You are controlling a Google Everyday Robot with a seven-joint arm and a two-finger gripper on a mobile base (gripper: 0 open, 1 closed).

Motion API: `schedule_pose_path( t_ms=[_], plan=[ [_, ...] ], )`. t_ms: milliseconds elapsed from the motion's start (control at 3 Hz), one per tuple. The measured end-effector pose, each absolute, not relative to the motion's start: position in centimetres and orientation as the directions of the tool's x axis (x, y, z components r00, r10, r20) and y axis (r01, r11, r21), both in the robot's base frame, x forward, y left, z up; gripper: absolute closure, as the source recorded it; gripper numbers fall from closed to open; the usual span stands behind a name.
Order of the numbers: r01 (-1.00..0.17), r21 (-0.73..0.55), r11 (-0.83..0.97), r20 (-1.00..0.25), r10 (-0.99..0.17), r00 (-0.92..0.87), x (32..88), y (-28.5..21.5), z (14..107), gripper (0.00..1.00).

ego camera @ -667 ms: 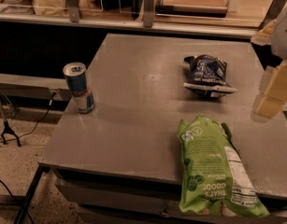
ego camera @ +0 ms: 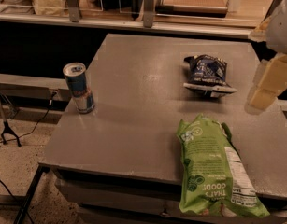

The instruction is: Move blue chip bag near redbull can

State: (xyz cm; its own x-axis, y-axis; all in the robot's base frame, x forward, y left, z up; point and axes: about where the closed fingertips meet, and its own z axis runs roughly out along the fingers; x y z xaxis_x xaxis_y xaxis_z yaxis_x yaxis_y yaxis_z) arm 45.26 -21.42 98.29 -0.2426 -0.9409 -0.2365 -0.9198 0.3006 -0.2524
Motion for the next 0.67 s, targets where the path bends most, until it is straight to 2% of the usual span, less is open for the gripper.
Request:
schedule_pose_path(
  t_ms=[667],
  plan=[
    [-0.883, -0.211, 0.42, -0.319, -0.883, -0.344, 53.7, -20.8, 97.6, 0.0]
  ],
)
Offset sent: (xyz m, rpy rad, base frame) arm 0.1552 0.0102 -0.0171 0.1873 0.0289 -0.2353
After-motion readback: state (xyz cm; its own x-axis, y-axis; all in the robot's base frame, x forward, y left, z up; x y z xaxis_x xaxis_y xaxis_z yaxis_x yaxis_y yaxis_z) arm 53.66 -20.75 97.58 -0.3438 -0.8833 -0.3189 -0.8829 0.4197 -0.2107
